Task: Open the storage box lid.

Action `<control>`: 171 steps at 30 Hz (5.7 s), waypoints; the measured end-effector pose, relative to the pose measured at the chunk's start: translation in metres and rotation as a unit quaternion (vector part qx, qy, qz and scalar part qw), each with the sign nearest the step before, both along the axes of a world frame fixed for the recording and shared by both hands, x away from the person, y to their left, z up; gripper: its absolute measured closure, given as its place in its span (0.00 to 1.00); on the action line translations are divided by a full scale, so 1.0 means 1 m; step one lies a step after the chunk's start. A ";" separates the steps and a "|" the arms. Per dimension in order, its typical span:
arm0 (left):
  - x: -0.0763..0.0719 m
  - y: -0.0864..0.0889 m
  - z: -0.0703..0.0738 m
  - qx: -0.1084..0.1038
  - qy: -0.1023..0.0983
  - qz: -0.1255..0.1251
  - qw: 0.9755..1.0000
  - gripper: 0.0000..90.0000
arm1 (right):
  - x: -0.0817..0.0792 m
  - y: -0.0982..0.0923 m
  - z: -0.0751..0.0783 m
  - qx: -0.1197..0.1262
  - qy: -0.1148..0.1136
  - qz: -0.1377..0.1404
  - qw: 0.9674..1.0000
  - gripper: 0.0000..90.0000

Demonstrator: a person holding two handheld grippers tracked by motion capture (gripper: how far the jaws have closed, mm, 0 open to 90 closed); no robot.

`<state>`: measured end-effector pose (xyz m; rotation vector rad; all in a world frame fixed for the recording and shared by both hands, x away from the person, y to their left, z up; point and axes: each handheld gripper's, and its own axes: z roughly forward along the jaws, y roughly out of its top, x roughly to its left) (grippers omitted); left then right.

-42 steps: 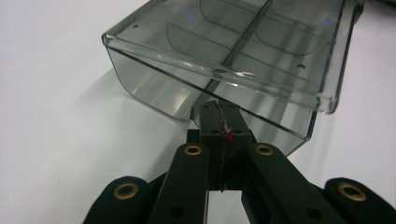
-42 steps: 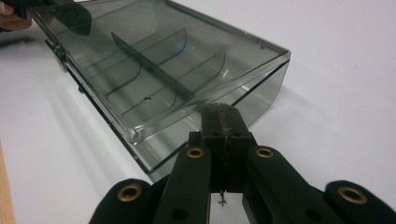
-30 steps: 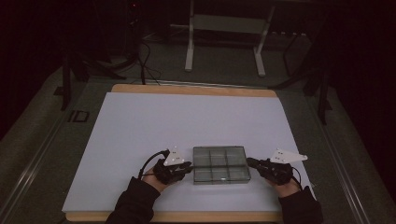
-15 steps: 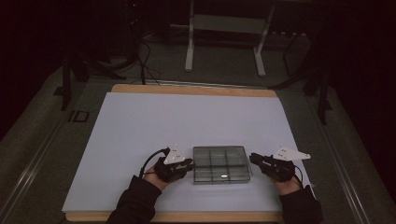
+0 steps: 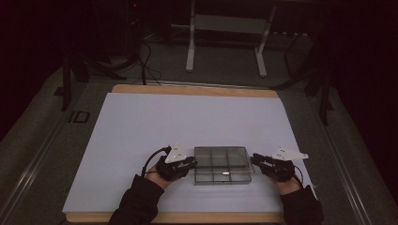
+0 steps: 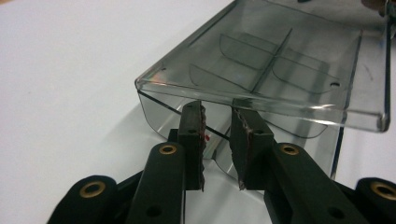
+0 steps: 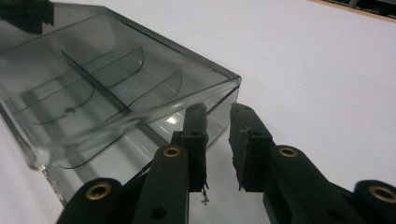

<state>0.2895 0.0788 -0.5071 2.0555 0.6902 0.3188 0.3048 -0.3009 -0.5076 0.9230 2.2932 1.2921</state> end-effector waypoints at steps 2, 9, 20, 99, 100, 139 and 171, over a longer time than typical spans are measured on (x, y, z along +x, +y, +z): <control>0.001 0.000 0.002 -0.002 -0.002 0.002 1.000 0.85 | 0.001 0.001 -0.001 -0.002 0.001 0.001 1.000 0.84; 0.004 0.000 0.007 -0.003 -0.013 0.005 1.000 0.85 | 0.004 0.007 0.005 -0.007 -0.013 0.009 1.000 0.83; 0.016 0.001 0.012 -0.006 -0.026 0.011 1.000 0.84 | 0.014 0.019 0.016 -0.013 -0.039 0.016 0.999 0.83; 0.073 -0.014 -0.014 -0.079 0.014 0.112 0.990 0.73 | 0.064 0.044 0.001 0.011 0.023 -0.073 0.997 0.66; 0.073 -0.014 -0.014 -0.079 0.016 0.113 0.990 0.72 | 0.064 0.044 0.001 0.011 0.025 -0.072 0.997 0.65; 0.078 -0.016 -0.020 -0.080 0.057 0.125 0.987 0.60 | 0.069 0.049 -0.002 0.007 0.053 -0.097 0.994 0.54; 0.056 -0.019 0.003 -0.056 0.029 0.051 0.997 0.04 | 0.050 0.043 0.021 0.013 0.029 -0.029 0.999 0.19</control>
